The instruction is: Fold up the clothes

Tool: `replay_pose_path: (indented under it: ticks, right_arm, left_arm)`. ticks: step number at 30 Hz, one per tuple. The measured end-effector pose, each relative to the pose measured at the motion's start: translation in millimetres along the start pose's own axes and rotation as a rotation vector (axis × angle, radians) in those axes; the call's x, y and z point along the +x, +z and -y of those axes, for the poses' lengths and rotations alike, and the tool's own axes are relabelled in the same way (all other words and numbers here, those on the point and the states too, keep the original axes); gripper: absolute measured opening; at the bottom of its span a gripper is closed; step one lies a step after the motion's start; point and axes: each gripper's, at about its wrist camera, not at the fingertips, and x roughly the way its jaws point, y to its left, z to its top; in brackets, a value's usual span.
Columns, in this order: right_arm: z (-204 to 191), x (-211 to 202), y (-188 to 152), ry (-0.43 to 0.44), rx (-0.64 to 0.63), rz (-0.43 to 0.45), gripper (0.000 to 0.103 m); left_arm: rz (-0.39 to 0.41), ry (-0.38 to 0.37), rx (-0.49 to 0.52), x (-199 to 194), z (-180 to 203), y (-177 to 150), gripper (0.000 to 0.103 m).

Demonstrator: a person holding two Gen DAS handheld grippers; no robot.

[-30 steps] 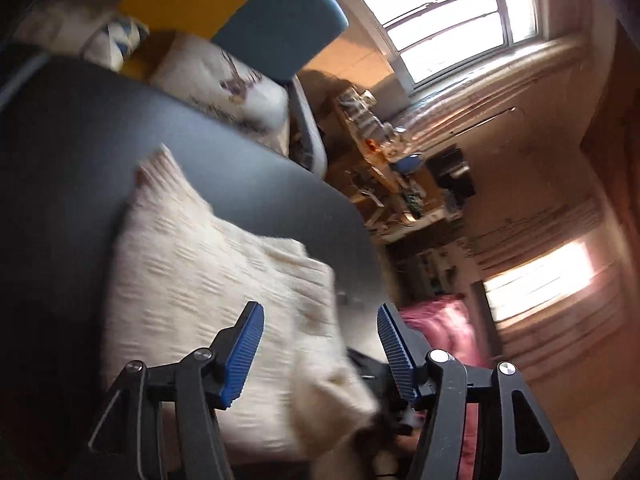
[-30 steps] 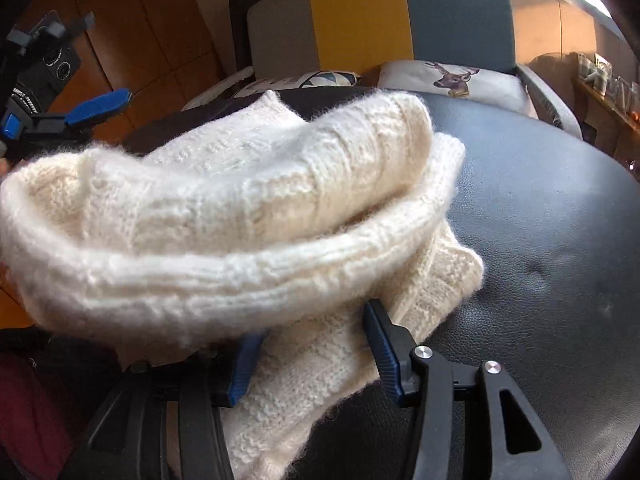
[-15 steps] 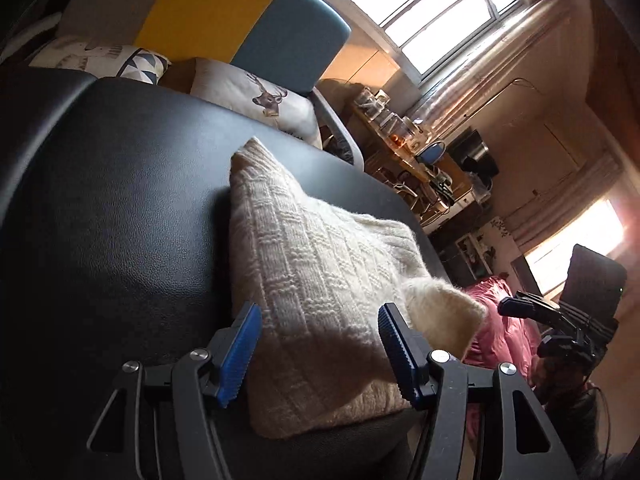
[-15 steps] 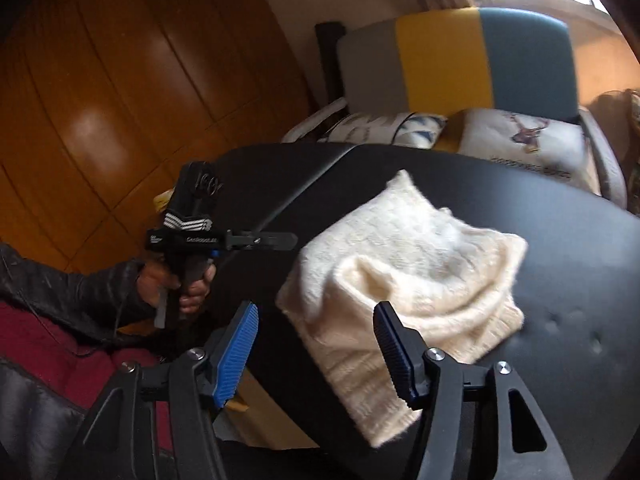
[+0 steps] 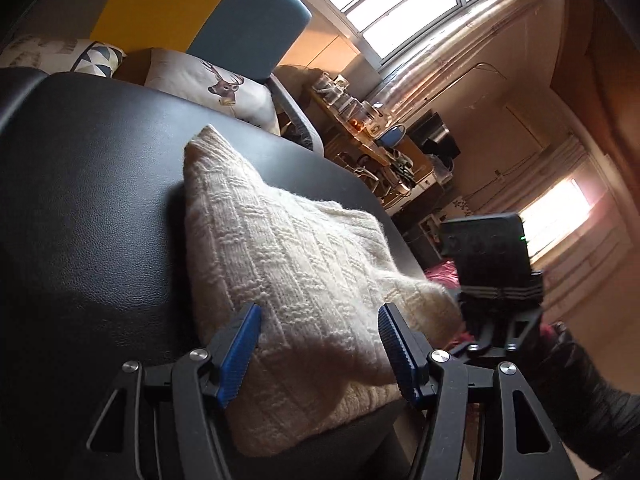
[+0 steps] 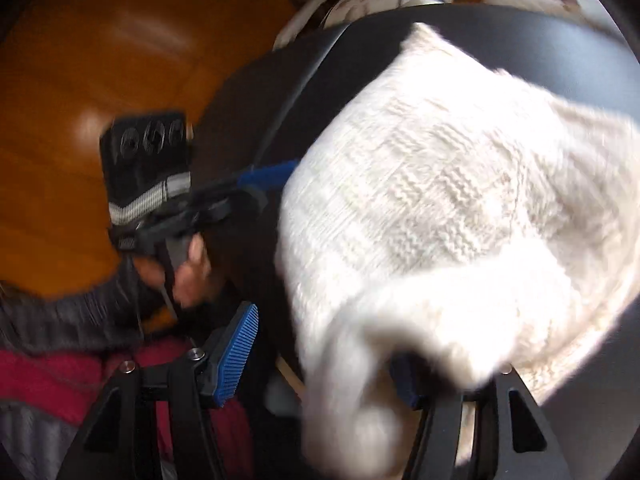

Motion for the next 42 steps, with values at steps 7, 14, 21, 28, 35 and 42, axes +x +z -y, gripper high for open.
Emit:
replay_pose_path:
  ticks: [7,14,21,28,35,42]
  right_arm:
    - [17.0,-9.0,-67.7,0.169,0.088,0.08,0.058]
    - [35.5,-16.3,-116.6,0.084,0.133,0.268,0.043]
    - [41.5,-28.9,-143.7,0.216,0.292,0.485,0.052]
    - [31.7,-12.3,-135.2,0.175,0.328,0.499,0.052]
    - [34.5,-3.9,-133.0,0.156,0.372,0.517,0.042]
    - [24.1,-8.9,-139.0,0.161,0.401,0.557,0.048]
  left_arm:
    - [-0.186,0.067,0.21,19.1,7.0,-11.3,0.061]
    - [-0.25,0.065,0.348,6.1,30.4,-30.4,0.061]
    - [-0.264,0.219,0.757,6.0,75.5,-85.4,0.061]
    - [-0.229,0.352,0.808,38.1,62.0,-81.1,0.037]
    - [-0.263,0.334,0.994,15.5,64.1,-98.3,0.005]
    - [-0.364,0.336,0.954,15.0,29.0,-105.5,0.0]
